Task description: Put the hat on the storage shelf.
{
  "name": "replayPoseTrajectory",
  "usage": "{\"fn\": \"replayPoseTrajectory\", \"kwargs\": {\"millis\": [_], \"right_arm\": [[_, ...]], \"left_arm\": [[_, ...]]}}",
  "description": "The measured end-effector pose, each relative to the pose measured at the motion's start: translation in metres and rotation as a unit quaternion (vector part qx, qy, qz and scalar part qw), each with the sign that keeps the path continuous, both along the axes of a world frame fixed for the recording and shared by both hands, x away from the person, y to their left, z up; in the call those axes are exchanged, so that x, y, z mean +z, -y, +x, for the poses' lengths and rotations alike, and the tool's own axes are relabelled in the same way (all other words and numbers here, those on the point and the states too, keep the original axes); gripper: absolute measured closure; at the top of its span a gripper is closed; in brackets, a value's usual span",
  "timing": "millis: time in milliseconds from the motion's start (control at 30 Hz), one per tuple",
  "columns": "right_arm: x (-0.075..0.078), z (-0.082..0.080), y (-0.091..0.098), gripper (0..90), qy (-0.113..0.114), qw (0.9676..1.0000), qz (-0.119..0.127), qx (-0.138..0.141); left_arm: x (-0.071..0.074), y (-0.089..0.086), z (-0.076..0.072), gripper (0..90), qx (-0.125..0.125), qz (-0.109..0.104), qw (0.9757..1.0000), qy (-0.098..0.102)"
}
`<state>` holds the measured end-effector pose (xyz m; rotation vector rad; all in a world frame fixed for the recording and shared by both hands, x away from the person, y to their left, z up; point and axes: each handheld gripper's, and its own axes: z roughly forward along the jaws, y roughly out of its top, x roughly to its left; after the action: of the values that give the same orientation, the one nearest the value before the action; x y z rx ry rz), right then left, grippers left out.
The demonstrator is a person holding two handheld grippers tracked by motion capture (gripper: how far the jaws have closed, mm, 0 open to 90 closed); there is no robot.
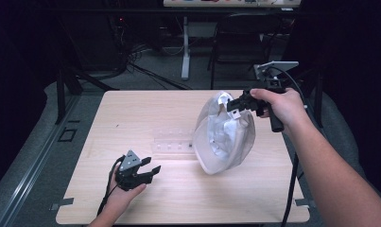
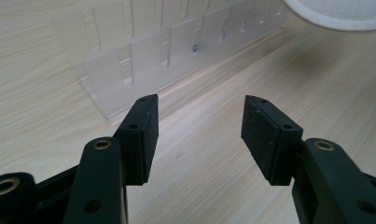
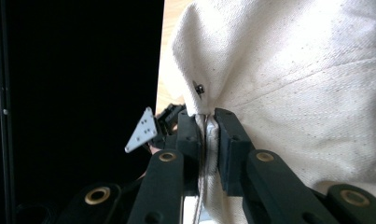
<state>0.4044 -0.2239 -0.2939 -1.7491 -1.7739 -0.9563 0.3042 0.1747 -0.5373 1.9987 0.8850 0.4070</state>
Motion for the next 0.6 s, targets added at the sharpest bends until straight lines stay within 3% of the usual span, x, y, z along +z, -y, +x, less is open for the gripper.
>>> {"fn": "replayPoseTrajectory", "kwargs": {"millis": [600], "right_arm": [[0.004, 0.024, -0.006, 81.3, 0.015, 0.9992, 0.012, -0.036]], "left_arm": [[0.03, 0.065, 0.001, 43.9, -0.057, 0.0, 0.9977, 0.037]]}}
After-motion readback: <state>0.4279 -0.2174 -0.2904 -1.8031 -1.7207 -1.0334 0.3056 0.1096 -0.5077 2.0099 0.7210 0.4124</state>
